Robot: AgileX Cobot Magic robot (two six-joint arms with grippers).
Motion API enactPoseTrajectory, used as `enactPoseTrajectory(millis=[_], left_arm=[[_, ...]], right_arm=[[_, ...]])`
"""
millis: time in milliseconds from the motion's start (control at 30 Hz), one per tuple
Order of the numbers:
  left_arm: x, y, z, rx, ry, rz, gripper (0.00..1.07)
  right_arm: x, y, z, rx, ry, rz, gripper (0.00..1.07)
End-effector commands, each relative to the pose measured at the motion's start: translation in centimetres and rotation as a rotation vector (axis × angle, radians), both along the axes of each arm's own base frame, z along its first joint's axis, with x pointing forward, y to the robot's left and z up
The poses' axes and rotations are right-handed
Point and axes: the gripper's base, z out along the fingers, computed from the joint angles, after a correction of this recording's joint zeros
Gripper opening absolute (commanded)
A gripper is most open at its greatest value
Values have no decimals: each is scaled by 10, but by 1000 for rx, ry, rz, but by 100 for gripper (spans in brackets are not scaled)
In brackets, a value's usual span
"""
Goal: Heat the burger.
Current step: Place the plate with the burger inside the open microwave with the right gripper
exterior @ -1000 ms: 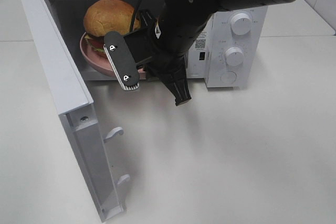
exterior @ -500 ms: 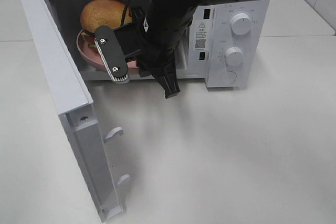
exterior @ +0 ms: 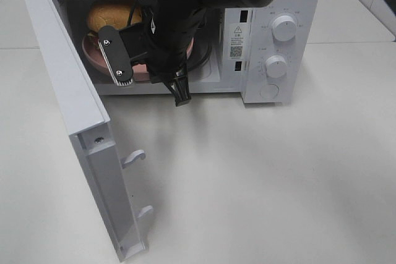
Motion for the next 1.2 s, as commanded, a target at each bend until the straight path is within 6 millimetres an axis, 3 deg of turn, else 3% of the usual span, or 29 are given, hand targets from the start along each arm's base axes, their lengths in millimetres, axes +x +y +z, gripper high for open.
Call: enactPoseTrajectory(millis=[33, 233, 633, 867, 1200], left_arm=[[-2, -1, 0, -9, -28, -1, 101], [-2, -1, 0, -9, -28, -1, 101], [-2, -1, 0, -9, -28, -1, 101], [-2, -1, 0, -9, -27, -1, 101], [-2, -1, 0, -9, -27, -1, 101]], right_arm=[[10, 4, 13, 39, -61, 9, 0], [27, 4, 6, 46, -44, -28, 0], [55, -16, -1, 43, -42, -100, 0], [62, -24, -1, 49, -48, -114, 0], [66, -22, -2, 49, -53, -101, 0]])
